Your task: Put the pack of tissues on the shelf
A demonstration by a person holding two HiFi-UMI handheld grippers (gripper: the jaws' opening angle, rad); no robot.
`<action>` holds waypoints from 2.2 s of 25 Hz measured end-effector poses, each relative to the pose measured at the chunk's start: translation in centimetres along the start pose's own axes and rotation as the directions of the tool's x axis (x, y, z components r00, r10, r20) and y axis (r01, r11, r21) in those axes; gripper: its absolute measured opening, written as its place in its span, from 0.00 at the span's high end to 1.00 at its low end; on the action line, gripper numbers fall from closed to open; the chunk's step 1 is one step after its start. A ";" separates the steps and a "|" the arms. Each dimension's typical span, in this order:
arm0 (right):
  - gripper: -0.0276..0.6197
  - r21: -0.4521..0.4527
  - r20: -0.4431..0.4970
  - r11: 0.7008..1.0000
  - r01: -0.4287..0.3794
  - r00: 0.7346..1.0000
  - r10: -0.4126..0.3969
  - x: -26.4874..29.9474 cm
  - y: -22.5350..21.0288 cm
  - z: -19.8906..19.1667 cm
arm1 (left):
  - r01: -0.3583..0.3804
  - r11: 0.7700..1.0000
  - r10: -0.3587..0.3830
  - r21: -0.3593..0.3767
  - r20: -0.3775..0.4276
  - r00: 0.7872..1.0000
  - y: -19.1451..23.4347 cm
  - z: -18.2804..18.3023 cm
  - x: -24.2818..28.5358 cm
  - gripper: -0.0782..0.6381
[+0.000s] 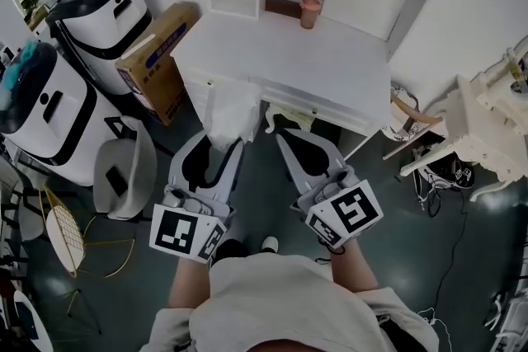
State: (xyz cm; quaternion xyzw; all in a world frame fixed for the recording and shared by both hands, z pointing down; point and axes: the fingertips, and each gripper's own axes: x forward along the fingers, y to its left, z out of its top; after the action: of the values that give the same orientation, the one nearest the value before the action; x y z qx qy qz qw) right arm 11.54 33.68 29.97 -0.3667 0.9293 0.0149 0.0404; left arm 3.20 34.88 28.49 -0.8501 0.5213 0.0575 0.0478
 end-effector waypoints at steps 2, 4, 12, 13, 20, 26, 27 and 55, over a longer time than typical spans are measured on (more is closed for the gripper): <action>0.96 0.004 0.004 1.000 -0.007 1.000 0.007 -0.3 -0.6 0.1 | -0.008 1.000 0.008 0.002 -0.002 1.000 -0.5 -0.1 0.3 0.66; 0.96 0.010 0.005 1.000 -0.012 1.000 0.011 -0.4 -1.0 0.1 | -0.014 1.000 0.014 0.003 -0.006 1.000 -0.7 -0.1 0.7 0.66; 0.96 0.015 -0.015 1.000 -0.018 1.000 0.019 0.1 -2.1 -1.1 | -0.016 1.000 0.016 -0.012 -0.017 1.000 0.0 -1.1 2.0 0.66; 0.96 0.013 -0.015 1.000 -0.017 1.000 0.017 0.2 -2.3 -1.1 | -0.013 1.000 0.013 -0.014 -0.017 1.000 0.1 -1.1 2.2 0.66; 0.96 0.005 -0.019 1.000 0.010 1.000 -0.010 2.0 -3.8 -1.0 | 0.017 1.000 -0.017 -0.023 -0.003 1.000 1.6 -1.1 4.5 0.66; 0.96 0.001 -0.022 1.000 0.023 1.000 -0.023 5.7 -4.8 -1.1 | 0.049 0.999 -0.049 -0.023 -0.001 0.999 4.3 -1.4 6.8 0.66; 0.96 0.001 -0.021 1.000 0.022 1.000 -0.022 6.5 -5.0 -1.1 | 0.052 0.998 -0.052 -0.023 0.000 0.999 5.0 -1.4 7.2 0.66; 0.96 0.002 -0.034 0.995 0.100 0.994 -0.100 26.8 -7.6 -2.4 | 0.143 0.989 -0.142 -0.040 0.008 0.990 24.2 -2.5 16.5 0.66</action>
State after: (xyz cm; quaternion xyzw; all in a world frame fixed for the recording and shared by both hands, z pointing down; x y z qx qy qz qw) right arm -2.94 9.72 30.10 -0.4130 0.9103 0.0050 0.0262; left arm -10.86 9.02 28.01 -0.8858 0.4579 0.0665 0.0361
